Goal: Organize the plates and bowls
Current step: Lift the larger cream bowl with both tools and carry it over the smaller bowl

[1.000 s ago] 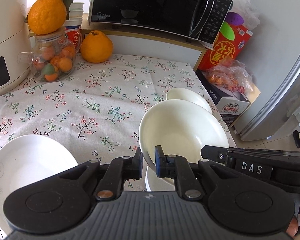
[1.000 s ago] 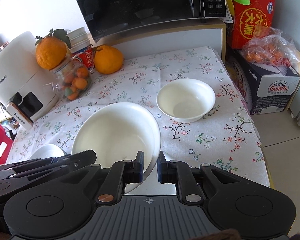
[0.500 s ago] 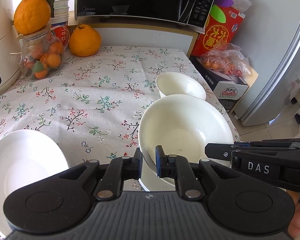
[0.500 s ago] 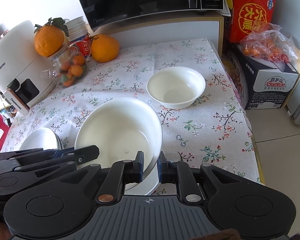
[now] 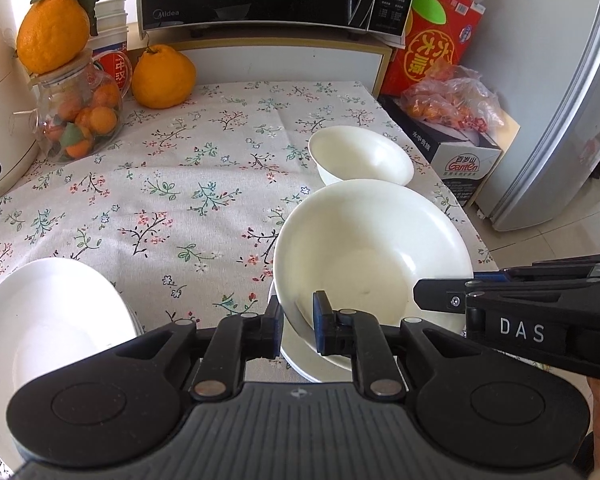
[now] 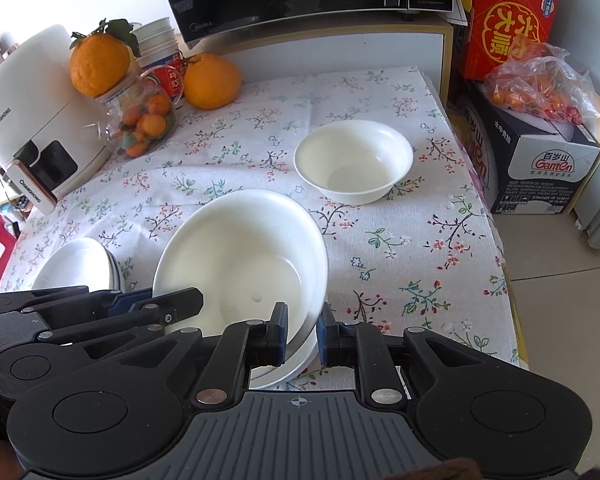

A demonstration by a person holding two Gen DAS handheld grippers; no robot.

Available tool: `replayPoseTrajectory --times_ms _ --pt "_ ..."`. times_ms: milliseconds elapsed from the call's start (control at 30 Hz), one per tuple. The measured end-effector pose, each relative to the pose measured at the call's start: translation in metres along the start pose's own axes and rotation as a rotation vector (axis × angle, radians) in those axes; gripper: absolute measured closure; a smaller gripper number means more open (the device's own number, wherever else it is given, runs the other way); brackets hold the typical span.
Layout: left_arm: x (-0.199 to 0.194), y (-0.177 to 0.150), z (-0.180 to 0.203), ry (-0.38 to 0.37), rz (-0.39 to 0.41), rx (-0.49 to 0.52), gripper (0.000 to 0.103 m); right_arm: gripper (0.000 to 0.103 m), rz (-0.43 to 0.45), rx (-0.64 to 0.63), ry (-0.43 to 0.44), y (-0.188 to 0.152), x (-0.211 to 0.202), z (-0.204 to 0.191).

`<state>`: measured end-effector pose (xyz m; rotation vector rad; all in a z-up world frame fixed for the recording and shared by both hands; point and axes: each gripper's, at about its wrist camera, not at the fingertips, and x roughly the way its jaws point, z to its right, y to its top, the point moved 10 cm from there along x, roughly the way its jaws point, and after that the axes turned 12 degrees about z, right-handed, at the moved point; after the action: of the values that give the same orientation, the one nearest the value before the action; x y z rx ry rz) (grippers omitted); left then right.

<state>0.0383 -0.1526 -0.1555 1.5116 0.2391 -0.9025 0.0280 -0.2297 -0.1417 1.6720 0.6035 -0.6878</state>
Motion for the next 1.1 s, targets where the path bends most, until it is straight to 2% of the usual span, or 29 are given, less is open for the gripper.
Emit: replayPoseTrajectory --times_ms 433,600,933,1100 --pt "0.0063 -0.0065 0.0013 -0.001 -0.035 0.035 0.086 0.086 -0.031 -0.01 -0.013 -0.0059 0.0065 0.0002" --pt "0.0089 -0.0095 0.0022 -0.01 -0.049 0.038 0.082 0.086 -0.043 -0.006 -0.02 -0.0072 0.0092 0.0011" --pt "0.0068 -0.006 -0.0022 -0.023 -0.055 0.001 0.082 0.083 -0.048 0.005 -0.014 -0.0069 0.0102 0.0015" --pt "0.0042 -0.005 -0.0046 -0.011 -0.06 -0.001 0.076 0.083 -0.039 0.005 -0.014 -0.0042 0.0086 0.0026"
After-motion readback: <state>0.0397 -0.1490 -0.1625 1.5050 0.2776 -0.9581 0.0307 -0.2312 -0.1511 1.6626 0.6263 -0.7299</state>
